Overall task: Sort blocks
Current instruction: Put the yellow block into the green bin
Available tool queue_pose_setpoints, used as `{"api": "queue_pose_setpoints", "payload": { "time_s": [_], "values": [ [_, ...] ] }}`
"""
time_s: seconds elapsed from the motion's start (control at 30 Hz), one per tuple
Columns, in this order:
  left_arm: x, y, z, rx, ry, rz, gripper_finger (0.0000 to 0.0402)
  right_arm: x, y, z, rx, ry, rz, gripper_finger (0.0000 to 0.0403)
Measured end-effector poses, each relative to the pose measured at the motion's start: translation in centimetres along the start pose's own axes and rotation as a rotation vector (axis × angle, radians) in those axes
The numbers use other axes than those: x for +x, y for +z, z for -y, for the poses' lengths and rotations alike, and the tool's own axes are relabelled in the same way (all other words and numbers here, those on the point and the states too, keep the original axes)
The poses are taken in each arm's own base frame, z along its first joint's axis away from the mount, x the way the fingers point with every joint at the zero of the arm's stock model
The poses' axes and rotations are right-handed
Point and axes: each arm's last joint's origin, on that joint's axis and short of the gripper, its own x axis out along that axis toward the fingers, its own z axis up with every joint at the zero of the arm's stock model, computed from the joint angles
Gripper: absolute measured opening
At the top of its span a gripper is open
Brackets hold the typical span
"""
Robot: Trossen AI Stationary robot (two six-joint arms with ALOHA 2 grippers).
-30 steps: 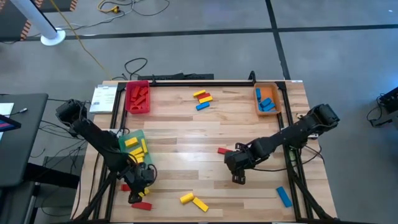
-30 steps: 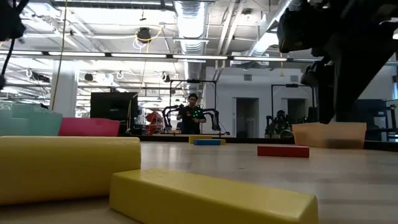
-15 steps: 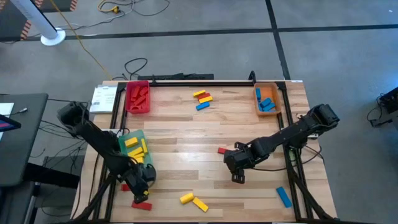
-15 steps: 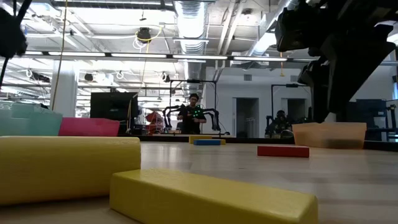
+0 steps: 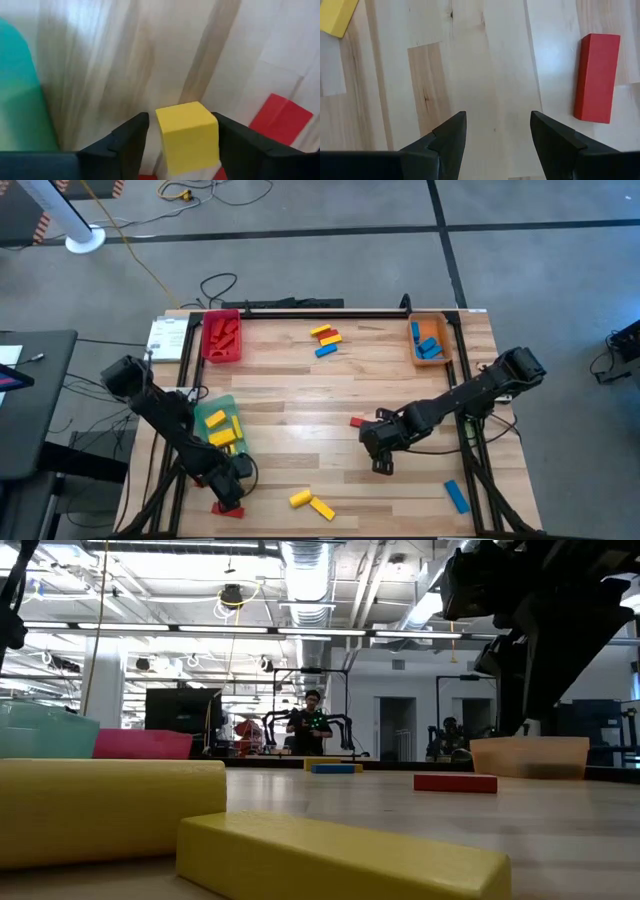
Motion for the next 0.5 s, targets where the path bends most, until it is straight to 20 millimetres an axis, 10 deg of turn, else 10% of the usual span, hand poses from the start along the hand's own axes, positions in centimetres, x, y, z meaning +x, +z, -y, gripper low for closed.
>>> {"api": "queue_pose_setpoints", "payload": {
  "time_s": [0.5],
  "values": [
    [-1.3,0.1,0.4,0.097,0.059,-0.046,0.0128,0.0,0.2,-0.2,-0.004,0.015,0.023,0.0234]
  ]
}}
